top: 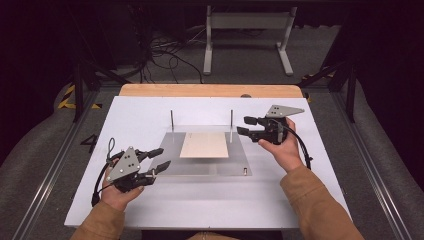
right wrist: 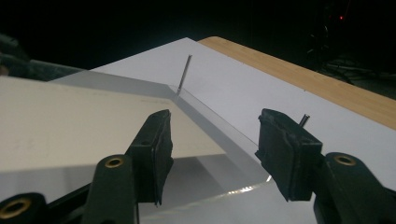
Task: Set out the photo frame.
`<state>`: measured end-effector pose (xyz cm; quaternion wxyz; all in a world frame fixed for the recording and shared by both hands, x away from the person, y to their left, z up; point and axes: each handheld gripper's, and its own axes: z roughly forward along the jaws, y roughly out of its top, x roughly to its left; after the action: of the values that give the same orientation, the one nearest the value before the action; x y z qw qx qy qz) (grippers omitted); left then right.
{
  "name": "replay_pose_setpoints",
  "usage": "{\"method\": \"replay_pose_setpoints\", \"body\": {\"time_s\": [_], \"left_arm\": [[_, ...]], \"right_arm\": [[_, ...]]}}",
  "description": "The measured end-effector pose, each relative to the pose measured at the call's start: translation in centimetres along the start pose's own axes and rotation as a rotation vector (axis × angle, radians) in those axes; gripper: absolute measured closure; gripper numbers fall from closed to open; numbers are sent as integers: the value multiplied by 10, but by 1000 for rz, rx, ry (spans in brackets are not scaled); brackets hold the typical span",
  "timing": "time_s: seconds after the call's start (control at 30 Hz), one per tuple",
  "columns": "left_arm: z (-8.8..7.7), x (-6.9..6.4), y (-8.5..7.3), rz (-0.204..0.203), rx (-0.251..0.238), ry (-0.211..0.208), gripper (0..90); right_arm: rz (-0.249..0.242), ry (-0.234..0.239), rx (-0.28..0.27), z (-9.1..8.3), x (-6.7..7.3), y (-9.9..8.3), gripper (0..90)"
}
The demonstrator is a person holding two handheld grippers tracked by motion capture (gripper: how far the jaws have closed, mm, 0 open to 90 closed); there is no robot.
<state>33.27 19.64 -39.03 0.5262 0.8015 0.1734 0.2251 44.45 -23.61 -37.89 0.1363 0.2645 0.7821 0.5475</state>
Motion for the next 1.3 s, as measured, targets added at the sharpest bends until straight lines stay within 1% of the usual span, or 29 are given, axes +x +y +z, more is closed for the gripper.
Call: {"method": "replay_pose_setpoints", "body": {"time_s": [0.07, 0.1, 0.13, 0.2, 0.27, 0.33, 0.43, 0.53, 0.57, 0.6, 0.63, 0.8, 0.93, 1.0, 1.03, 1.1, 1.2, 1.3], "left_arm": [[0, 2, 2, -2, -11, 8, 529], [0, 3, 3, -8, -15, 9, 528], [0, 4, 4, -5, -18, 11, 528], [1, 5, 5, -11, -24, 13, 529], [1, 5, 6, -18, -26, 17, 528], [1, 6, 8, -16, -28, 24, 528], [1, 7, 10, -22, -35, 35, 528], [2, 8, 12, -29, -39, 48, 528], [2, 9, 13, -21, -37, 52, 527], [3, 9, 14, -32, -44, 57, 527], [3, 9, 15, -31, -44, 61, 527], [4, 12, 20, -38, -59, 75, 526], [6, 13, 22, -51, -68, 74, 525], [6, 13, 22, -52, -70, 71, 525], [6, 14, 22, -48, -72, 72, 524], [6, 14, 22, -47, -71, 72, 524], [6, 13, 22, -52, -74, 73, 525], [6, 14, 22, -46, -73, 74, 525]], "right_arm": [[-22, -16, -2, -8, 3, -3, 433], [-27, -18, -7, -12, 4, -5, 431], [-30, -16, -12, -16, 7, -7, 429], [-51, -22, -11, -22, 12, -9, 429], [-89, -23, -8, -28, 19, -12, 429], [-124, -20, -6, -33, 25, -14, 428], [-159, -14, -3, -39, 33, -16, 422], [-199, -16, 3, -43, 38, -18, 433], [-215, -22, 5, -44, 39, -18, 432], [-221, -24, 0, -44, 41, -18, 432], [-227, -19, -11, -45, 42, -18, 431], [-271, 4, -58, -42, 55, -12, 421], [-289, 23, -95, -32, 61, -6, 420], [-299, 23, -103, -26, 63, -4, 426], [-307, 19, -114, -20, 64, -3, 448], [-313, 18, -117, -18, 65, -3, 464], [-342, 12, -137, -11, 68, -3, 556], [-362, 14, -138, -6, 69, -2, 564]]}}
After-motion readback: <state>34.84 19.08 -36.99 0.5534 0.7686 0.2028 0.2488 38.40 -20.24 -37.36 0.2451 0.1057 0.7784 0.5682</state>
